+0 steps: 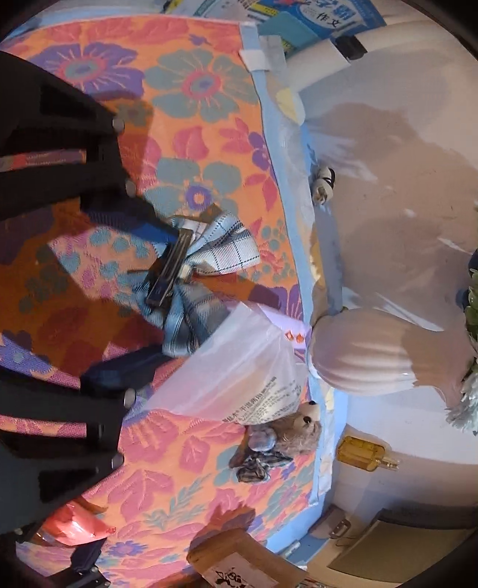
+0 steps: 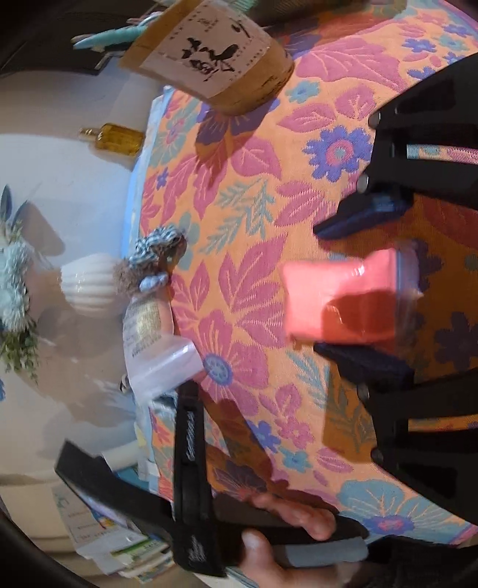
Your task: Organize soft objects
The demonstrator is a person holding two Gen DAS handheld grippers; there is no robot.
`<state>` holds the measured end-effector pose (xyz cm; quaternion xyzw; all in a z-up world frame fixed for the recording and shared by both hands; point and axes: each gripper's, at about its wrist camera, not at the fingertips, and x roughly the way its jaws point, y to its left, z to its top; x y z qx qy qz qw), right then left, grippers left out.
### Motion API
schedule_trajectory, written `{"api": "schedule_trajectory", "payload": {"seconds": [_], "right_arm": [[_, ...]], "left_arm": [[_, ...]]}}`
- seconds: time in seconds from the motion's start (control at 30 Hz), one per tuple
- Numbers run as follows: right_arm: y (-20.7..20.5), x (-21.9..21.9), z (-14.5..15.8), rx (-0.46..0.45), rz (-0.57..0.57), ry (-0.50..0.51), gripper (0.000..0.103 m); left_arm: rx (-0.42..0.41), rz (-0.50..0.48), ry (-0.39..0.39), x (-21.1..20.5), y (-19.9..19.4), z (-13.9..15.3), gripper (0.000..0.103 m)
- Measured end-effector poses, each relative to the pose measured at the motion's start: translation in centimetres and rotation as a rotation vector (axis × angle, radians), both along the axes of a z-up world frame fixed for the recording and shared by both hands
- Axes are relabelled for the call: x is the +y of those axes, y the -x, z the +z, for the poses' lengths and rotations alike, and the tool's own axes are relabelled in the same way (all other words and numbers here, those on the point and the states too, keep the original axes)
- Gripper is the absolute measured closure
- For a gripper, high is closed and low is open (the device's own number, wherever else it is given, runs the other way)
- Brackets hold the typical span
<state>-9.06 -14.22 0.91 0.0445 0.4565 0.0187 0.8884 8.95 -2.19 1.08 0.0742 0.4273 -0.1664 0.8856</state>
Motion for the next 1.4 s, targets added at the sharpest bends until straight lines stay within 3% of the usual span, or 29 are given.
{"api": "schedule_trajectory", "payload": {"seconds": [0.07,0.23,0.33,0.57,0.73,0.8,0.83,0.87,0.9,0.97,1.03,1.13,1.33,1.4], "right_arm": [[0.0,0.2,0.0,-0.002,0.014,-0.001,0.057],[-0.1,0.1,-0.1,-0.003,0.016,-0.01,0.057],[-0.1,0.1,-0.1,-0.005,0.016,-0.01,0.058],[0.5,-0.1,0.3,-0.037,0.055,-0.058,0.063],[2.0,0.9,1.4,-0.121,0.104,-0.047,0.063],[1.9,1.1,1.3,-0.114,0.11,-0.038,0.063],[1.8,1.1,1.2,-0.108,0.107,-0.036,0.063],[1.7,1.0,1.1,-0.1,0.103,-0.04,0.063],[1.6,0.9,1.0,-0.094,0.101,-0.049,0.063],[1.5,0.5,0.9,-0.084,0.095,-0.072,0.063],[1.6,0.2,0.9,-0.082,0.093,-0.089,0.063],[1.8,0.2,0.9,-0.085,0.098,-0.097,0.063],[1.3,0.2,0.7,-0.063,0.113,-0.108,0.063],[1.0,0.2,0.4,-0.041,0.114,-0.113,0.063]], "left_arm": [[-0.012,-0.011,0.011,0.0,0.4,0.2,0.07],[-0.012,-0.013,0.023,0.0,0.7,0.2,0.076],[-0.022,-0.014,0.041,0.2,0.8,0.3,0.088],[-0.078,-0.013,0.157,2.0,3.8,2.0,0.092],[-0.097,-0.024,0.158,3.0,7.1,3.5,0.091],[-0.082,-0.012,0.109,2.8,7.2,3.7,0.075],[-0.085,0.006,0.085,2.6,7.1,3.7,0.046],[-0.093,0.023,0.062,2.4,6.9,3.7,0.008],[-0.121,0.036,0.034,2.1,6.4,3.6,0.0],[-0.147,0.015,0.005,1.4,5.4,3.2,0.001],[-0.106,0.011,-0.044,0.7,3.3,2.1,0.001],[-0.111,0.008,-0.113,-0.4,1.4,0.9,0.001],[-0.1,-0.016,-0.111,-1.2,-1.4,0.0,0.002],[-0.076,-0.055,-0.095,-1.4,-2.2,-0.4,0.018]]}}
